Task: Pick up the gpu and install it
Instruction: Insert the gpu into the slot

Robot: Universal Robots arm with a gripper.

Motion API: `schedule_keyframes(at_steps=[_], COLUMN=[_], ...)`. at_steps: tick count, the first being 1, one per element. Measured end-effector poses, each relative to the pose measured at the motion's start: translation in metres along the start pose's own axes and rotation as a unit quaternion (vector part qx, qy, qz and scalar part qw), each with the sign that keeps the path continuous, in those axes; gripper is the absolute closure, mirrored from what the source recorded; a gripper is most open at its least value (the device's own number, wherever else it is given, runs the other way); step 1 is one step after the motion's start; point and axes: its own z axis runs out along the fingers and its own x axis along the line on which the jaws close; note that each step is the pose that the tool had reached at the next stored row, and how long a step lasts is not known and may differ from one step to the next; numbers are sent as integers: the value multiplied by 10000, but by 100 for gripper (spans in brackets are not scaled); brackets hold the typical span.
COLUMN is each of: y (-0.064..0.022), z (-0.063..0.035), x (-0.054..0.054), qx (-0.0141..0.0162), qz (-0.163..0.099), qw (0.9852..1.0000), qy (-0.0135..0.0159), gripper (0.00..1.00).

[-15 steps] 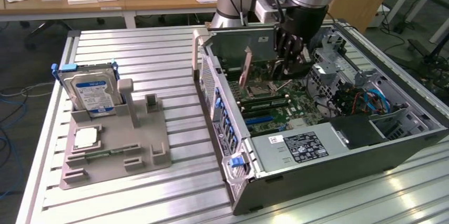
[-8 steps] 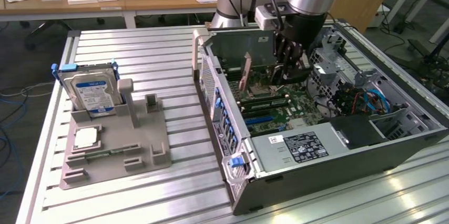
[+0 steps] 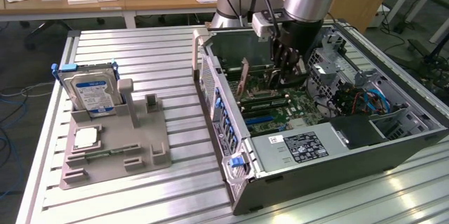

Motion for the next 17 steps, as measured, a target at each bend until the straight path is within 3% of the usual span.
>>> schedule_keyframes(at_steps=[12, 17], y=[31, 32], z=[200, 204], x=[39, 39], qx=[-11, -11], qz=[0, 1], qw=[10000, 10000], qy=[0, 1], gripper=[72, 72])
